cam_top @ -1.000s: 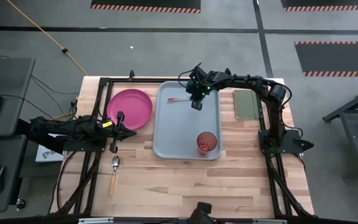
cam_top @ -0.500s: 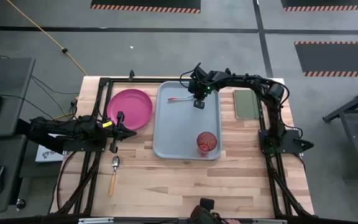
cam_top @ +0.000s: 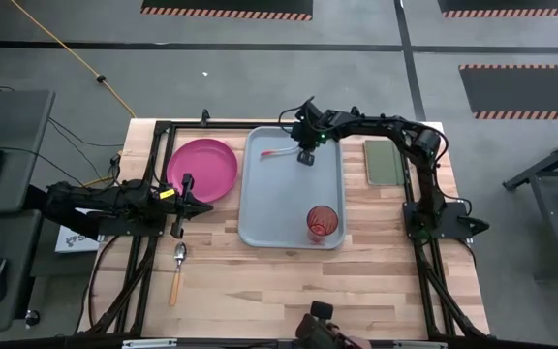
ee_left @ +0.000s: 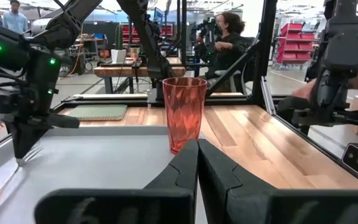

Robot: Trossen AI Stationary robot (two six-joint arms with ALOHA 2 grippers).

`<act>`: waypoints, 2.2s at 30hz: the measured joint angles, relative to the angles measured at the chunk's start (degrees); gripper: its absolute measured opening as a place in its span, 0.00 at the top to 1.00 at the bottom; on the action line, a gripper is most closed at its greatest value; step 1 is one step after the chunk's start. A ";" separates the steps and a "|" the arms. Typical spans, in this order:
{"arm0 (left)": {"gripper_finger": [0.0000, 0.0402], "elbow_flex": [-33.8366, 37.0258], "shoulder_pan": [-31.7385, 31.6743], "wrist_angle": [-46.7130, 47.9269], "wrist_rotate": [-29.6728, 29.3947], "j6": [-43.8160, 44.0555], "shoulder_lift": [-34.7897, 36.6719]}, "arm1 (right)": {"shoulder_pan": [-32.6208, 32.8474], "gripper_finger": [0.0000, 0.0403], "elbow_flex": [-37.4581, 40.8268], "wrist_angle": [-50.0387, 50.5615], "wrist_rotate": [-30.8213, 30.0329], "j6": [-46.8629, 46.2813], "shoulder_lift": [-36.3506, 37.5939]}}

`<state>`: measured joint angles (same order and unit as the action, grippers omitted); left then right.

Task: Pick and place plate/cup/fork/spoon on tray
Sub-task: Put the orange fork on the gray serving tray to the top left of the orange glass, then put the pink plate on the gray serving tray to the bottom of the orange glass

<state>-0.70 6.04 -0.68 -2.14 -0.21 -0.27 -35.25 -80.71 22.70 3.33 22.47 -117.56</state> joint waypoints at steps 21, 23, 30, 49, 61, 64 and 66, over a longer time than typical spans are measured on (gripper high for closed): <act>1.00 0.00 -0.01 0.00 -0.01 0.00 0.00 | 4.22 1.00 0.00 -5.54 14.47 -4.46 0.24; 1.00 0.00 0.00 -0.01 -0.02 0.00 0.00 | 6.62 1.00 -0.34 -5.74 14.87 -4.45 0.24; 1.00 -0.01 -0.02 -0.01 -0.02 0.00 0.02 | 12.02 1.00 -6.39 5.93 8.39 -0.21 1.09; 1.00 0.02 0.01 -0.01 -0.02 0.00 0.02 | 12.21 1.00 46.33 -19.63 6.77 -19.74 47.35; 1.00 0.01 0.00 -10.93 -1.03 1.06 -0.01 | 16.21 1.00 57.64 -47.73 -0.14 -25.01 63.66; 0.99 -0.10 -0.05 -14.71 -8.22 2.13 -1.41 | 16.13 1.00 57.64 -47.29 -0.22 -24.74 63.56; 0.97 -0.38 -0.08 -13.57 -13.62 3.56 -3.11 | 16.14 1.00 57.64 -45.99 -0.41 -23.89 63.56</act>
<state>-1.09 5.96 -14.24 -15.76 3.35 -3.38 -19.11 -23.07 -23.29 2.91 -1.42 -54.00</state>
